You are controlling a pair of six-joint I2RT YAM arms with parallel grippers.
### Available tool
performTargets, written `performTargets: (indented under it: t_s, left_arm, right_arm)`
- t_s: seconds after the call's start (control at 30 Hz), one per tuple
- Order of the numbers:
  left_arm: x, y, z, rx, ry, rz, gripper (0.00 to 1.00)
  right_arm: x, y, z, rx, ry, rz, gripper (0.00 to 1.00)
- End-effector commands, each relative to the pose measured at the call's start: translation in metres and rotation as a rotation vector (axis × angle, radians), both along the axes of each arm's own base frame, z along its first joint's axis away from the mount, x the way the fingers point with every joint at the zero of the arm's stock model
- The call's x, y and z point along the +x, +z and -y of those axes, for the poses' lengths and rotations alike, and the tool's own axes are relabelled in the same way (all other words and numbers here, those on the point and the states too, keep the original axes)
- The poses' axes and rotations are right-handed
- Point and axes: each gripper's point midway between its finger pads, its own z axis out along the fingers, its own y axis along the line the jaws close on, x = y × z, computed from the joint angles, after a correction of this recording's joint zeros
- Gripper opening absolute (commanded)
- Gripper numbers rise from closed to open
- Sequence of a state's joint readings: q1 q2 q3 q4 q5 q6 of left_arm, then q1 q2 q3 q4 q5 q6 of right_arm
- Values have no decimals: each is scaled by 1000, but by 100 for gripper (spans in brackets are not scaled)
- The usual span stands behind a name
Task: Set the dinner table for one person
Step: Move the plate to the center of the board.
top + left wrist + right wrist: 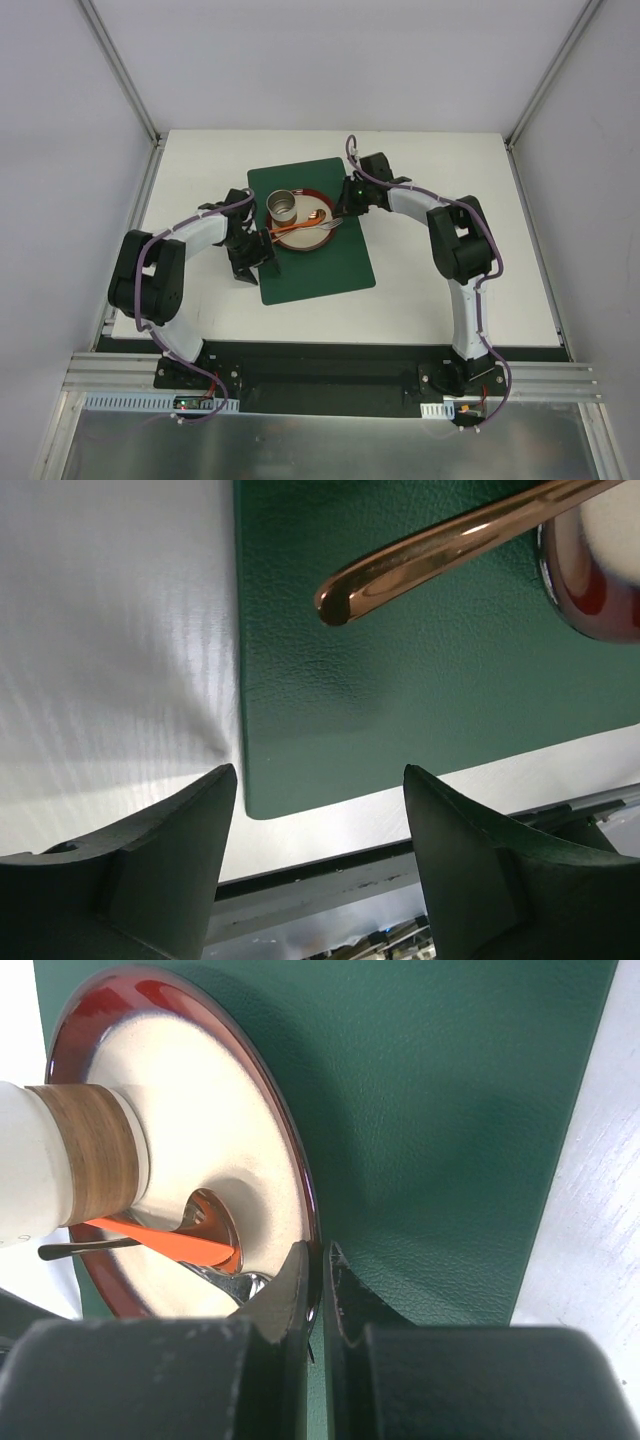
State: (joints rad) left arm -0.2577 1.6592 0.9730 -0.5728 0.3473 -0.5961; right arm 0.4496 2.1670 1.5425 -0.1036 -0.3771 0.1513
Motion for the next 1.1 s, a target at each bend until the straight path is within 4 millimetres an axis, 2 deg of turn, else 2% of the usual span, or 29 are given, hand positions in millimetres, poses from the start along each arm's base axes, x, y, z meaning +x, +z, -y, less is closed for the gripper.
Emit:
performTargets:
  t_s: [0.0,0.23,0.43,0.63,0.67,0.73,0.77,0.8,1.07]
  left_arm:
    - [-3,-4,10,-27,1,-33,68]
    - [-3,-10,11,-26,7,-45,67]
    - [-4,-16,12,-32,4,-64,46]
    - [-7,-19,11,-25,6,-70,42]
    - [-9,-19,10,-24,8,-71,39]
    - [-9,-19,10,-22,13,-69,26]
    - [-9,-19,9,-21,14,-67,5]
    - [-10,-20,9,-21,16,-69,2]
    - [-13,-21,5,-2,22,-65,0]
  right_arm:
    - [20,53,5,30,16,158,1]
    - [21,52,7,32,15,156,1]
    - [21,49,7,33,15,149,1]
    - [21,49,7,34,14,146,1]
    - [21,47,7,33,14,143,1]
    - [21,48,7,37,14,142,1]
    - [21,48,7,37,14,141,1]
    - [21,48,6,37,15,142,1]
    - [22,49,6,41,12,140,1]
